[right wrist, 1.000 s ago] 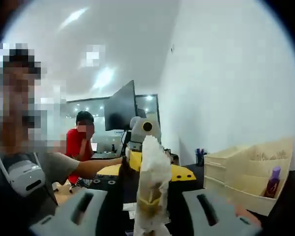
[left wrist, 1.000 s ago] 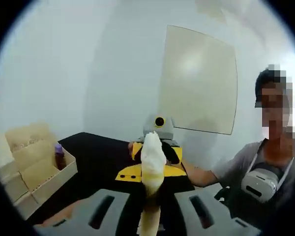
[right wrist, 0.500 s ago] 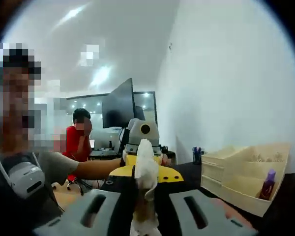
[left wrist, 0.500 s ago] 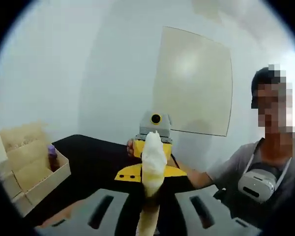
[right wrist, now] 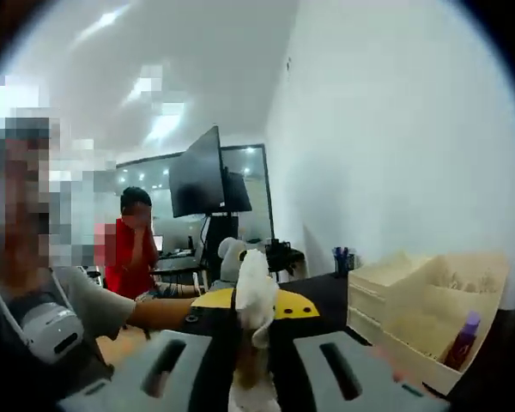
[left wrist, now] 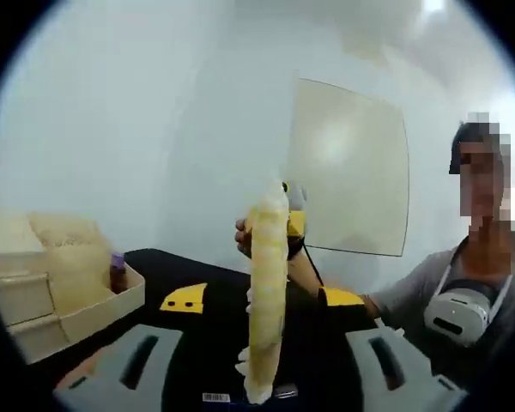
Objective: Open the drawer, pick up the cosmetic bottles from the table one by one, place them into the drawer, release the gripper, close the drawer, and move the gripper away
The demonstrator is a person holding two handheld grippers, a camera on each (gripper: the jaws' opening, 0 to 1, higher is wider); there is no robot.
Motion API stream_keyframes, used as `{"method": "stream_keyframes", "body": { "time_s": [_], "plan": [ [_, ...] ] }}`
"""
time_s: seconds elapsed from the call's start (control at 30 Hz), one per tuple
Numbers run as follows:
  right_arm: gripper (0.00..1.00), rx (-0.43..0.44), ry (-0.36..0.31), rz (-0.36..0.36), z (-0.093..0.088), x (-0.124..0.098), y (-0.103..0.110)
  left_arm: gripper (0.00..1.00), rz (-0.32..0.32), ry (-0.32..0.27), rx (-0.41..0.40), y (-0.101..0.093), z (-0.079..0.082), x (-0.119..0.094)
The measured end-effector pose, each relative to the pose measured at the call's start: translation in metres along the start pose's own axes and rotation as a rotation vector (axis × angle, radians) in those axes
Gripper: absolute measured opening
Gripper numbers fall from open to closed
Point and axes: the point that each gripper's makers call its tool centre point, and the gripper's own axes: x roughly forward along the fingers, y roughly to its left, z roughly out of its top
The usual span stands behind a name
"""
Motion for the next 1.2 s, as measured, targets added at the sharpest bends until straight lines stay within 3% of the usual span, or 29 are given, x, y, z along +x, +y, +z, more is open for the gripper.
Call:
{"method": "stream_keyframes", "body": {
  "time_s": [0.13,0.3,0.4,0.63,0.7,0.77,0.93,1.03,1.1,1.2],
  "plan": [
    [0.1,0.013,-0.008,-0.011,0.012,0.005,-0.02,0.58,0.083,-0.027,0.003,0.017,-0.008,-0.022],
    [0.1,0.018,-0.038,-0.021,0.031,0.012,-0.033,0.61,0.195,-0.006,0.035,0.041,-0.031,-0.039],
    [0.1,0.011,-0.043,-0.039,0.041,0.015,-0.043,0.63,0.223,-0.011,0.03,0.051,-0.04,-0.04],
    [0.1,-0.003,-0.044,-0.08,0.071,0.016,-0.084,0.82,0.307,-0.023,0.05,0.07,-0.056,-0.039],
    [0.1,-0.005,-0.054,-0.086,0.078,0.017,-0.098,0.84,0.332,0.012,0.063,0.072,-0.064,-0.039],
    [0.1,0.004,-0.09,-0.094,0.089,0.018,-0.114,0.88,0.346,0.038,0.085,0.074,-0.068,-0.04],
    [0.1,0.02,-0.14,-0.102,0.102,0.019,-0.15,0.94,0.331,0.011,0.057,0.074,-0.064,-0.044],
    [0.1,0.018,-0.125,-0.115,0.092,0.028,-0.157,0.94,0.332,-0.016,0.041,0.076,-0.061,-0.049],
    [0.1,0.018,-0.123,-0.125,0.086,0.033,-0.164,0.94,0.287,-0.072,-0.058,0.07,-0.059,-0.049],
    [0.1,0.032,-0.136,-0.122,0.08,0.037,-0.179,0.93,0.288,-0.111,-0.075,0.075,-0.053,-0.056]
  ]
}}
